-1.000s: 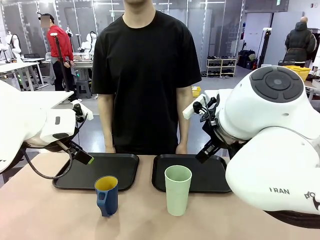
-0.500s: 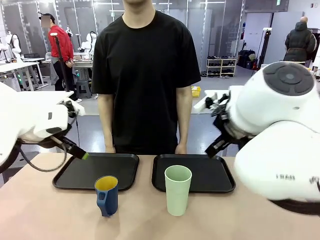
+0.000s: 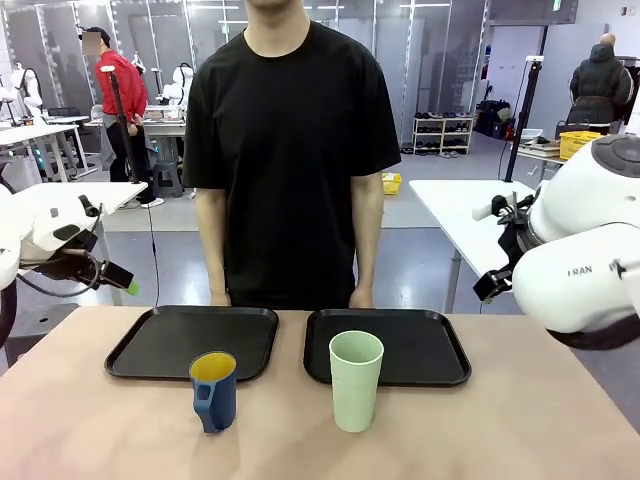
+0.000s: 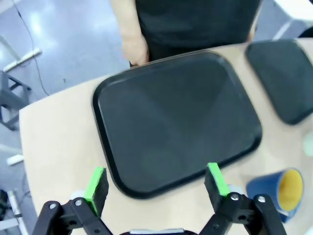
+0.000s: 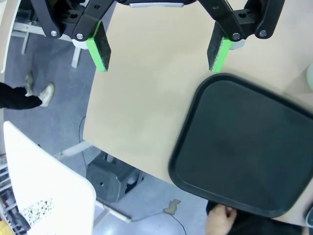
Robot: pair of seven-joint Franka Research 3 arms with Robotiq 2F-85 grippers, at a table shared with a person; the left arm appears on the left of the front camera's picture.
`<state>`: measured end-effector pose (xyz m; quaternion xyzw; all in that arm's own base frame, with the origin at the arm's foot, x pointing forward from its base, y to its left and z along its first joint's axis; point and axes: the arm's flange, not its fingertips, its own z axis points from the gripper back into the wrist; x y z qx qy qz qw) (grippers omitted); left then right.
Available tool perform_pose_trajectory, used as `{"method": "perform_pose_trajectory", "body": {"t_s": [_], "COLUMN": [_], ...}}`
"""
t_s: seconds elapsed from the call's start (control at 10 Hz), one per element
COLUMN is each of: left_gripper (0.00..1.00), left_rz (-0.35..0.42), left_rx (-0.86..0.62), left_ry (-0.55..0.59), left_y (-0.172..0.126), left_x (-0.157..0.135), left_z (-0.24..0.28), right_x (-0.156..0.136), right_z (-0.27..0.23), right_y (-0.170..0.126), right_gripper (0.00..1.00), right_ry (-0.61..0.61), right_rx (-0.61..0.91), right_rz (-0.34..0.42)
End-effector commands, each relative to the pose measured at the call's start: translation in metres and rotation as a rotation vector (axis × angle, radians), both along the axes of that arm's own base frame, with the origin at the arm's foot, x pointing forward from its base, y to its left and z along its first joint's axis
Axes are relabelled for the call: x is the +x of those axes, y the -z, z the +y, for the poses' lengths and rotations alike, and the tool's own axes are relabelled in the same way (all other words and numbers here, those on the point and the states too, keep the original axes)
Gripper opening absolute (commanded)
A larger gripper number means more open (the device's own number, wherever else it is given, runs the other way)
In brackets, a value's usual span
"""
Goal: Sort and store the cups by type.
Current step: Pick up the Reusable plastic cup.
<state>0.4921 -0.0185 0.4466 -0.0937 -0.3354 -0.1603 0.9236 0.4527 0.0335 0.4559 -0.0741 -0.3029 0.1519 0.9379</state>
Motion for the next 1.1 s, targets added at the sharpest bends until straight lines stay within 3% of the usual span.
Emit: {"method": "perform_pose_trajectory", "body": {"t_s": [0.0,0.2,0.5,1.0], "left_gripper": [1.00,1.00,1.00,1.00], "left_rz": [0.035,0.052,0.062,0.057], "left_rx": [-0.044,-0.049,-0.022,-0.038], "left_ry": [-0.024,-0.031,-0.025,-0.060], "left_y": [0.016,0.019,0.016,0.016], "left_x": [0.041,0.042,0.037,0.028], "left_z": [0.013,0.014,0.015,0.010], "right_x": [0.022,0.026,0.024,0.026], "right_z": [-0.007,-0.015,-0.015,-0.011], "right_y": [0.002,0.005,-0.001,0.008], "right_gripper": [1.00,1.00,1.00,1.00], "right_ry": [0.001,0.021,0.048,0.050], "right_rx": [0.045,0.063,0.110,0.065], "right_rz": [0.019,0.045,0.022,0.032]}}
